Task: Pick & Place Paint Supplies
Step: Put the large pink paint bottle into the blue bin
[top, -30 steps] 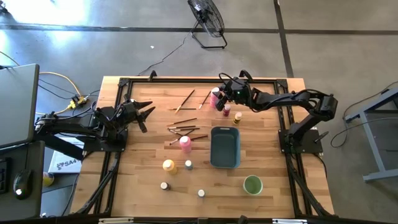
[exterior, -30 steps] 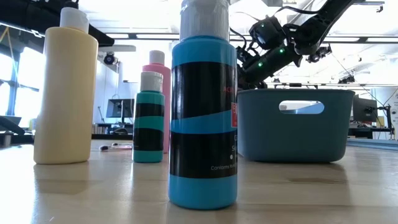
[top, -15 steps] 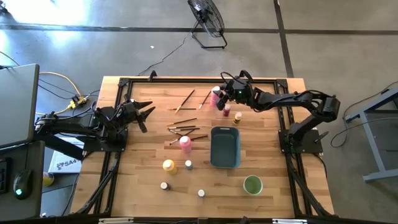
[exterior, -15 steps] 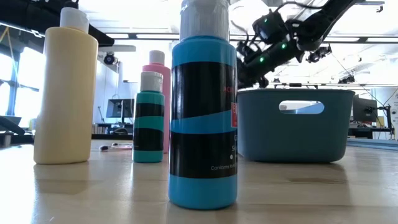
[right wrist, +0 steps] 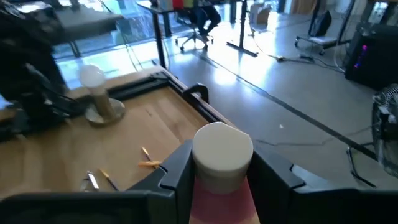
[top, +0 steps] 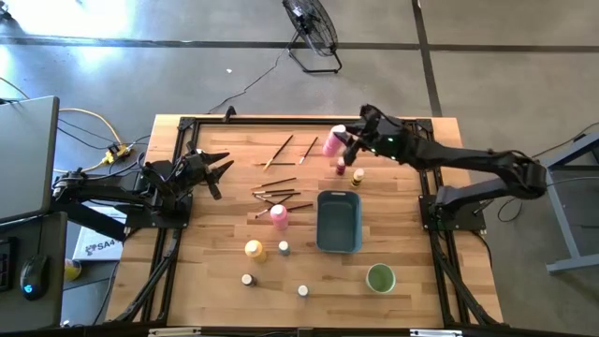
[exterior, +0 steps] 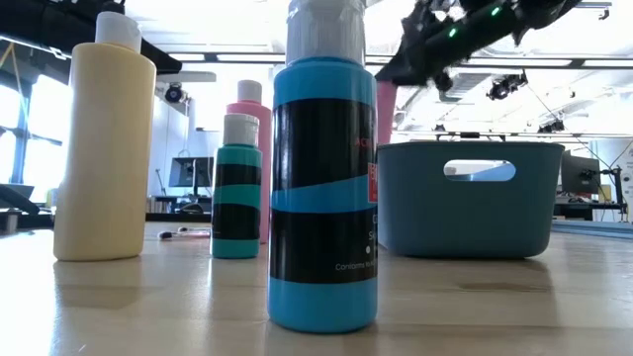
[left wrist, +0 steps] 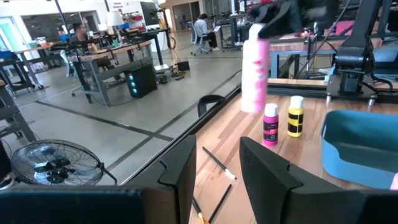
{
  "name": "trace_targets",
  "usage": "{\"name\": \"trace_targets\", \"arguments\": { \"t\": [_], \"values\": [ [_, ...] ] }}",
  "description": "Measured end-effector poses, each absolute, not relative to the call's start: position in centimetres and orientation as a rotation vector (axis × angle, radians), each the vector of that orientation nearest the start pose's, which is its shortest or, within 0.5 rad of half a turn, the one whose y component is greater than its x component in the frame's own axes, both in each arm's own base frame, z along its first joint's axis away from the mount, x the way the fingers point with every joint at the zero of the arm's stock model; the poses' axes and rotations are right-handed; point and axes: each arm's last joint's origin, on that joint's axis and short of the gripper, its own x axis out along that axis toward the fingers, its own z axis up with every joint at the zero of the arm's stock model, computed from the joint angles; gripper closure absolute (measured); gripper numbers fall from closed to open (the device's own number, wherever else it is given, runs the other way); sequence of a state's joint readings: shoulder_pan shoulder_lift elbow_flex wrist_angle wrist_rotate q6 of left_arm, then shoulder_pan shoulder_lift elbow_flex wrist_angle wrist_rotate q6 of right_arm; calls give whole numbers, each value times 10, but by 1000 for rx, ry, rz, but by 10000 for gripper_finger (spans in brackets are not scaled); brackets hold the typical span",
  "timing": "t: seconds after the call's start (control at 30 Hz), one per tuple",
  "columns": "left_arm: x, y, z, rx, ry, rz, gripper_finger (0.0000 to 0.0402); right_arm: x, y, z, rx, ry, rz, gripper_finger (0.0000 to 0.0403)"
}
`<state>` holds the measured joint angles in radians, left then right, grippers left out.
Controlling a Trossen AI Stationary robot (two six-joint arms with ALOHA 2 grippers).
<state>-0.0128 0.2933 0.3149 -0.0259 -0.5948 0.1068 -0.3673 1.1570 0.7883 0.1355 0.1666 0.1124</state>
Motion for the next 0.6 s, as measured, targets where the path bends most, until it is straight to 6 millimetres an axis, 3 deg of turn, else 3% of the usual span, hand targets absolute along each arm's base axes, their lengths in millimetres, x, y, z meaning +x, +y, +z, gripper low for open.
{"name": "trace_targets", "arguments": {
  "t": [0.27, 0.6],
  "values": [
    [103, 15, 245, 99, 33, 581, 281, 214, -58, 318, 178, 126, -486, 282],
    [103, 15, 245, 98, 33, 581, 281, 208, -21, 320, 228, 140, -473, 280]
  ]
}}
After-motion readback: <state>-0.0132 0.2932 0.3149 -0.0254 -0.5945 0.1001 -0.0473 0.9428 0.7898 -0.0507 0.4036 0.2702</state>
